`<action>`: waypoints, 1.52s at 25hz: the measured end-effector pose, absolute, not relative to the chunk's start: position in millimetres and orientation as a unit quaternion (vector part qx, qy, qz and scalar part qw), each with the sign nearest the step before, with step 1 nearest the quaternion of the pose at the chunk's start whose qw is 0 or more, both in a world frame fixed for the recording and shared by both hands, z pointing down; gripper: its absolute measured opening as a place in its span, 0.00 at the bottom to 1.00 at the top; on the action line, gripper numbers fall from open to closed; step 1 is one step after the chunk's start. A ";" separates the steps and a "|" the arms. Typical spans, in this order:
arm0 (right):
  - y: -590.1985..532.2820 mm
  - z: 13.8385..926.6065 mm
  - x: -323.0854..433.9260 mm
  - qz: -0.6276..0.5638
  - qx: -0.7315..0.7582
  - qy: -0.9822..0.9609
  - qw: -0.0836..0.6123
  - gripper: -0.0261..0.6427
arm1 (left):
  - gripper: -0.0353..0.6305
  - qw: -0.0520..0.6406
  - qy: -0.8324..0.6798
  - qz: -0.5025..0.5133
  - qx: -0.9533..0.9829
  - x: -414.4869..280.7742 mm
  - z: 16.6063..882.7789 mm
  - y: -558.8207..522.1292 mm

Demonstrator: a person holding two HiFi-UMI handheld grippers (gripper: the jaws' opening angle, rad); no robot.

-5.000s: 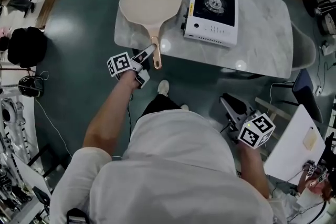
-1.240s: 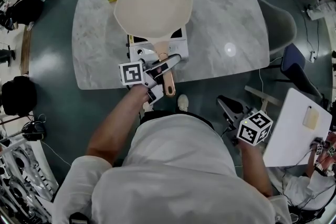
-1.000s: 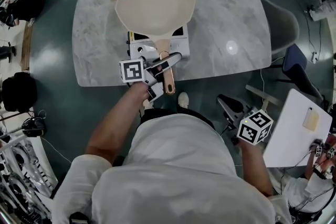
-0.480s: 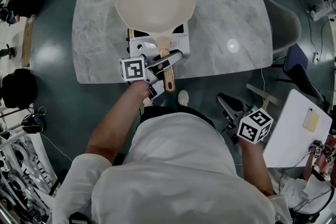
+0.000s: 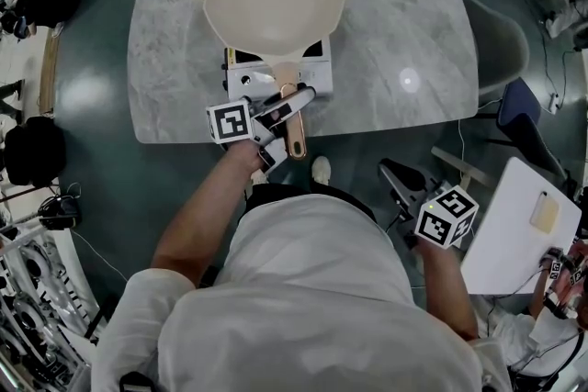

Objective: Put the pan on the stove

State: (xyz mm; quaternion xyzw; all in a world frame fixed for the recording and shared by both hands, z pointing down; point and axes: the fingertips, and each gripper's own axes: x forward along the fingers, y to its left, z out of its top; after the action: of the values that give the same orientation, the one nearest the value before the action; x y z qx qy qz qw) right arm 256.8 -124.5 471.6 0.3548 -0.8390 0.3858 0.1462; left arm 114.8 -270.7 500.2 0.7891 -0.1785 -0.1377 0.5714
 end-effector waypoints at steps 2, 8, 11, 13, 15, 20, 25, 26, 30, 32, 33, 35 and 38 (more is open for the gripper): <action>-125.8 470.1 254.6 0.383 0.352 -0.842 0.145 0.10 | 0.46 0.571 -0.191 -0.140 0.786 109.0 501.6 -270.5; -130.0 468.8 250.5 0.374 0.335 -0.853 0.145 0.10 | 0.50 0.553 -0.240 -0.141 0.785 90.0 504.1 -269.8; -132.1 468.2 250.7 0.369 0.323 -0.859 0.145 0.10 | 0.51 0.541 -0.266 -0.144 0.785 78.0 504.1 -267.2; -133.2 467.2 249.8 0.366 0.314 -0.864 0.144 0.10 | 0.51 0.538 -0.283 -0.148 0.780 69.2 503.8 -263.7; -134.8 465.5 247.8 0.360 0.303 -0.870 0.144 0.10 | 0.51 0.538 -0.295 -0.159 0.774 61.2 502.6 -259.8; -141.8 462.0 241.0 0.346 0.274 -0.886 0.144 0.10 | 0.51 0.540 -0.332 -0.189 0.750 40.4 501.6 -248.6; -143.5 459.7 239.4 0.337 0.248 -0.897 0.145 0.10 | 0.51 0.515 -0.374 -0.203 0.744 16.9 498.2 -235.1; -144.2 460.3 239.9 0.337 0.244 -0.898 0.144 0.09 | 0.50 0.512 -0.385 -0.206 0.740 12.2 497.6 -231.4; -146.6 463.9 240.2 0.334 0.229 -0.904 0.136 0.07 | 0.50 0.471 -0.453 -0.181 0.735 -13.5 493.3 -211.0; -146.3 466.4 239.3 0.334 0.221 -0.907 0.131 0.05 | 0.41 0.439 -0.477 -0.157 0.745 -23.4 485.9 -198.6; -146.3 467.6 238.3 0.333 0.218 -0.908 0.128 0.05 | 0.33 0.425 -0.485 -0.147 0.750 -26.6 480.8 -192.4; -148.4 468.7 235.4 0.330 0.215 -0.911 0.127 0.05 | 0.21 0.400 -0.500 -0.121 0.759 -30.4 469.4 -180.5; -148.2 465.9 227.8 0.321 0.217 -0.914 0.124 0.05 | 0.10 0.358 -0.506 -0.070 0.782 -29.6 454.5 -160.8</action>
State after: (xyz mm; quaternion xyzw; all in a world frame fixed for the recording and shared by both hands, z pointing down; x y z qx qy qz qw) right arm 227.8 -148.2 465.9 0.2166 -0.9136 0.3210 0.1241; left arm -29.6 -160.8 454.5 0.7820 -0.5056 -0.0700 0.3576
